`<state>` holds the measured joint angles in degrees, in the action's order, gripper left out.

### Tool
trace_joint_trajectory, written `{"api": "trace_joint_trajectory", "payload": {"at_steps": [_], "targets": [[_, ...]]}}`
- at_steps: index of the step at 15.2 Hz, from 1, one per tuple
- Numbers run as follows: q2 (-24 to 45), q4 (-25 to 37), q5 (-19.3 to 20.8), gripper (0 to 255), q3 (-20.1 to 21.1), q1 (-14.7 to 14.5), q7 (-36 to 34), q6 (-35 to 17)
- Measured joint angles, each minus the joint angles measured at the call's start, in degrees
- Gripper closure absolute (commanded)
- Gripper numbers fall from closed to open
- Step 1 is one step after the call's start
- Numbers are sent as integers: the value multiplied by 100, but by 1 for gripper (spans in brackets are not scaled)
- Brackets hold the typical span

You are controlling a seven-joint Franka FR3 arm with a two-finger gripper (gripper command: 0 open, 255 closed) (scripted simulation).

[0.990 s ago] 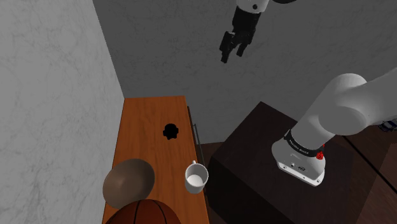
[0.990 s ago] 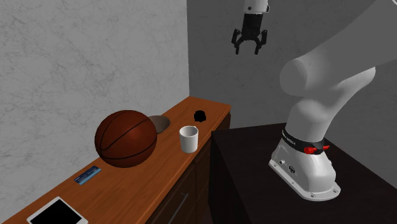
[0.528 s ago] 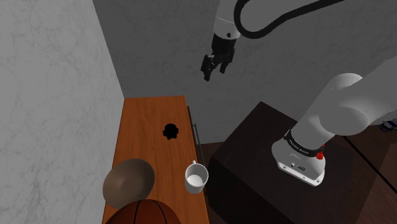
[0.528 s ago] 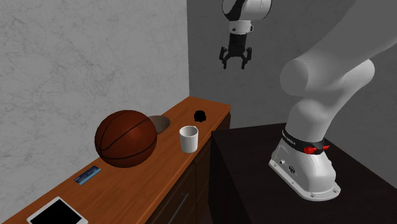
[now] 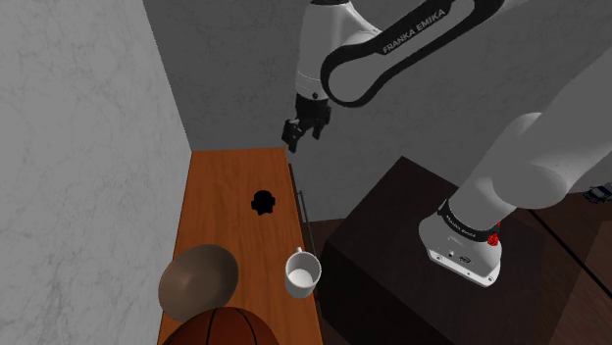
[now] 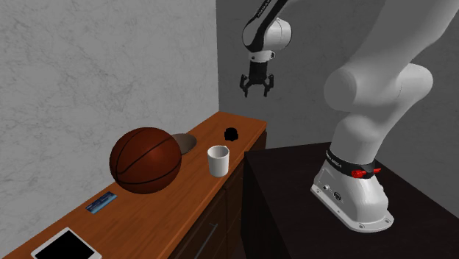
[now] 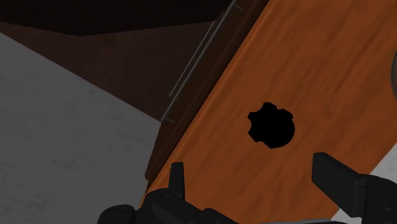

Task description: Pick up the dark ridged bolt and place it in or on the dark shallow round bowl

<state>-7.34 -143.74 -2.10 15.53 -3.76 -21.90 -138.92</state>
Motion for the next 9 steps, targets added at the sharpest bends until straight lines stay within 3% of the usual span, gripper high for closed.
{"api": "trace_joint_trajectory", "payload": {"at_steps": [9], "targets": [[2076,803,1076,0,84,-283,-1128,-1069]]}}
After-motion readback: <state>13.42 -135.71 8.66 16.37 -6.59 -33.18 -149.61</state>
